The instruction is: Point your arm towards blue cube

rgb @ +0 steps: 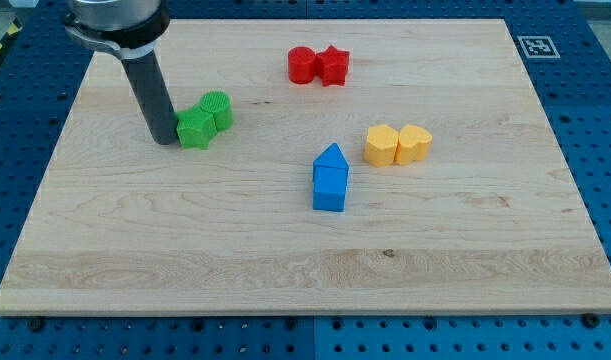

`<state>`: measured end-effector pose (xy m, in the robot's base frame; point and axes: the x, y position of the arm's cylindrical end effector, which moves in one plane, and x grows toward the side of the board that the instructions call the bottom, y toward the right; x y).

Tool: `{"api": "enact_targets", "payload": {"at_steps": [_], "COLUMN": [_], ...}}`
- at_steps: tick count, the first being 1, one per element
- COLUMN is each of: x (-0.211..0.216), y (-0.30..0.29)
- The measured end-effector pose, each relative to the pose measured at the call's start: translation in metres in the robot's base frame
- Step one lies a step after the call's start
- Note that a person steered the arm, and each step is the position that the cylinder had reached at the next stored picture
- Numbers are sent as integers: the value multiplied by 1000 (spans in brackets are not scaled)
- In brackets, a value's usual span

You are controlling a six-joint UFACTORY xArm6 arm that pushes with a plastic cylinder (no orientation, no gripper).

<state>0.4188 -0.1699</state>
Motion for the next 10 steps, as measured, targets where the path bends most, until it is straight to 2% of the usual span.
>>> {"api": "enact_targets", "payload": {"at_steps": [1, 2, 4, 5, 6, 10], "x": [0, 21, 87, 111, 118, 122], "y": [0, 0, 10, 50, 69, 73]}}
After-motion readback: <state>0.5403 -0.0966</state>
